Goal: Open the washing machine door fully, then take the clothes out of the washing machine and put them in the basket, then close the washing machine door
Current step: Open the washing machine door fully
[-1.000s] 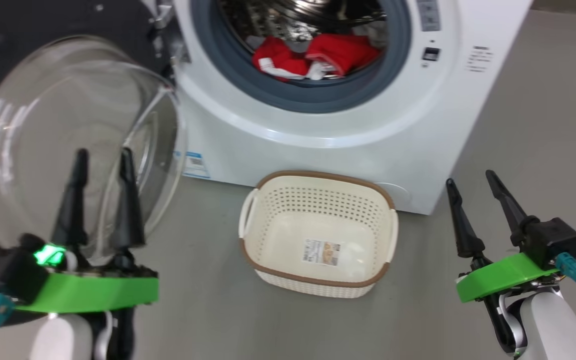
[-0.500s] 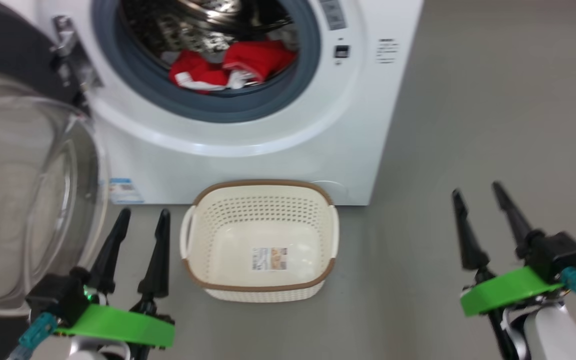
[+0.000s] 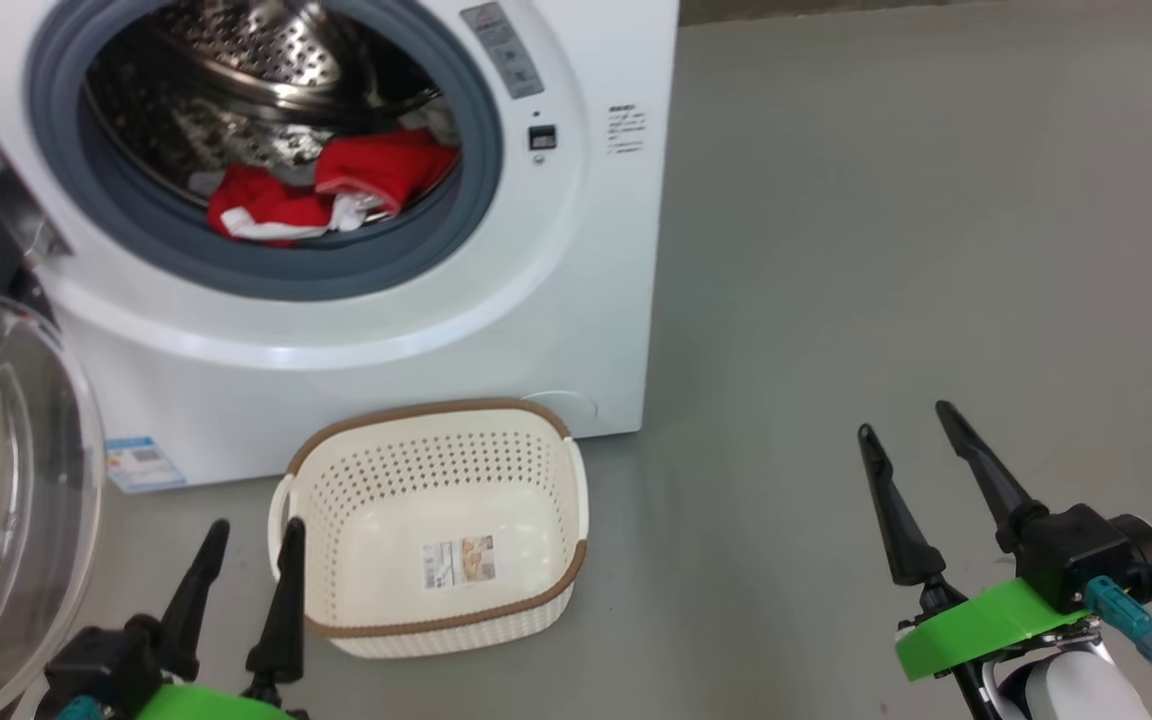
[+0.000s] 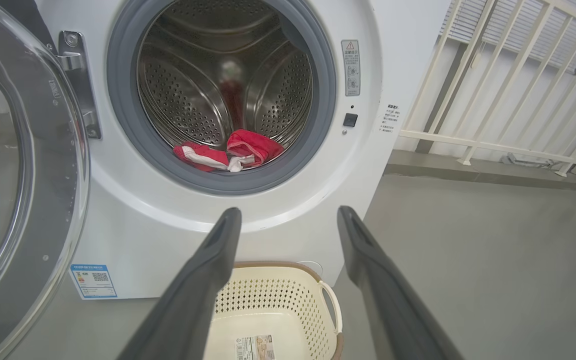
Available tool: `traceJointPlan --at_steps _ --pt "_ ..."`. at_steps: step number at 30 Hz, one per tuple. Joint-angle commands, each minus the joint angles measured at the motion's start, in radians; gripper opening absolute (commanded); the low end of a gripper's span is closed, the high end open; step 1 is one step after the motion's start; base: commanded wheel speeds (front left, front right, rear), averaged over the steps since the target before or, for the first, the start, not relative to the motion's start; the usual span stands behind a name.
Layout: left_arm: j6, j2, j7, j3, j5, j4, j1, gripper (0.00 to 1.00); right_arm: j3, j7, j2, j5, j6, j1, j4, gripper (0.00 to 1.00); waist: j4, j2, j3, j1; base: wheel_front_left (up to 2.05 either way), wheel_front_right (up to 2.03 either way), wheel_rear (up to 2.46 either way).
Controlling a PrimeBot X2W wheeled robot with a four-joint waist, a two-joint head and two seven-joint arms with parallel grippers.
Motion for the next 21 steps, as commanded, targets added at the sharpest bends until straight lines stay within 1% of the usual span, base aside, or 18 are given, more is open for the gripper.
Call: traceJointPlan --at_steps 1,5,11,21 --pt "-0.003 0.021 -0.012 0.045 0.017 -0.015 0.002 1.00 0.027 -0.006 -0.014 0.000 0.006 -0.003 -0.032 1.00 -0.028 0.0000 -0.028 0.0000 0.00 0.00 0.00" --pt "-0.004 0.010 -0.012 0.061 0.023 0.000 0.022 1.00 0.030 -0.006 -0.021 0.005 0.006 0.011 -0.043 1.00 -0.038 0.0000 -0.038 0.0000 0.00 0.00 0.00" --pt "-0.005 0.012 -0.012 0.072 0.060 0.034 0.041 1.00 0.013 -0.006 -0.024 0.011 0.006 0.043 -0.068 1.00 -0.042 0.0000 -0.056 0.0000 0.00 0.00 0.00" --pt "-0.006 -0.008 -0.012 0.092 0.085 0.036 0.065 1.00 -0.024 -0.006 -0.034 0.015 0.006 0.110 -0.116 1.00 -0.037 0.0000 -0.082 0.0000 0.00 0.00 0.00"
